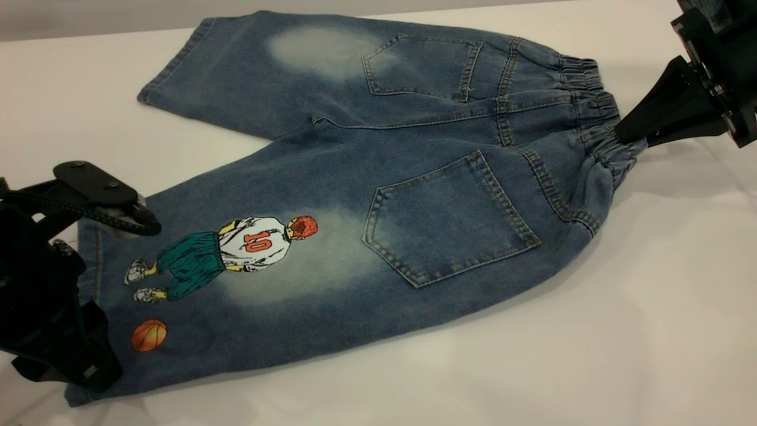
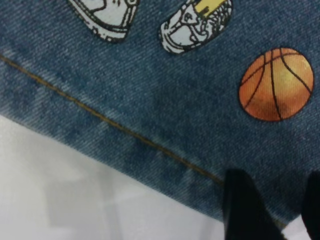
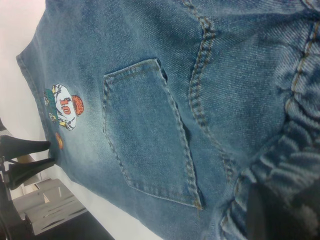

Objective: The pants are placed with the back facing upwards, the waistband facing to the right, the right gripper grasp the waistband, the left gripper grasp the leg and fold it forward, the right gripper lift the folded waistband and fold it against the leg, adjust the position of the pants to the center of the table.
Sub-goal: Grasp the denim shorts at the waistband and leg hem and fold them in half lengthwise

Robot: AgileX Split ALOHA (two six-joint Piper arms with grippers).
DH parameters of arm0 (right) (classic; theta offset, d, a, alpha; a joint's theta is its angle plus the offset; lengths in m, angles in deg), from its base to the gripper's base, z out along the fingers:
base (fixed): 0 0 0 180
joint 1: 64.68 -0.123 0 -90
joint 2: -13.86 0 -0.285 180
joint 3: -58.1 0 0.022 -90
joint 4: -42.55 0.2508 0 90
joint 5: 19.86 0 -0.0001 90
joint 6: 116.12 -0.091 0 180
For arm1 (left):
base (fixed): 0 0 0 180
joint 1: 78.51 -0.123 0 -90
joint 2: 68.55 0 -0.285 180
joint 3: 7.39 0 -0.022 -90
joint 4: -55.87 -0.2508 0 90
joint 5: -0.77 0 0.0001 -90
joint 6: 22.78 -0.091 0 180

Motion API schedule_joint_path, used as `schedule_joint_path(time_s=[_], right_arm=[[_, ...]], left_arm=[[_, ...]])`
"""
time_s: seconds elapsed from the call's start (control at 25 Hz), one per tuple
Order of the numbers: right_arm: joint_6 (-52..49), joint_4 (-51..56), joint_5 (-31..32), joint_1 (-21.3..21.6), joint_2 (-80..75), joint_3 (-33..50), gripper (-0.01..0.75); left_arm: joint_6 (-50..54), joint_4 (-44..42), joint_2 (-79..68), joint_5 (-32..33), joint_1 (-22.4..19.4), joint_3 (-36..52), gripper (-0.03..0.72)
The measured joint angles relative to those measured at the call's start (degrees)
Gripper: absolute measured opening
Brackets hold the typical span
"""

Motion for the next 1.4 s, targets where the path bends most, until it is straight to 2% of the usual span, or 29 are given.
schedule_joint_path(time_s=[0.56, 0.68, 0.84, 0.88, 1.04, 1.24, 1.4], right_arm=[[0.0, 0.0, 0.2, 0.0, 0.0, 0.0, 0.027], [0.0, 0.19, 0.31, 0.0, 0.0, 0.0, 0.03], [0.0, 0.21, 0.41, 0.0, 0.0, 0.0, 0.032], [0.0, 0.21, 0.49, 0.0, 0.0, 0.0, 0.032], [-0.06, 0.32, 0.92, 0.0, 0.0, 0.0, 0.034], [-2.73, 0.02, 4.58, 0.0, 0.0, 0.0, 0.034], [-4.66, -1.12, 4.61, 0.0, 1.03, 0.11, 0.034]], left_arm=[[0.06, 0.05, -2.48, -0.72, 0.0, -0.11, 0.28], [0.06, 0.05, -2.65, -0.96, 0.0, -0.11, 0.22], [0.11, -0.18, -2.64, -0.75, 0.0, -0.11, 0.058], [0.11, -0.12, -2.64, -0.05, 0.0, -0.17, 0.039], [0.11, 0.01, -1.1, 4.1, 0.0, -0.95, 0.029], [0.11, -0.31, 5.15, 7.42, 0.0, -1.65, 0.029], [0.65, -0.34, 11.89, 8.37, 0.0, -1.65, 0.029]])
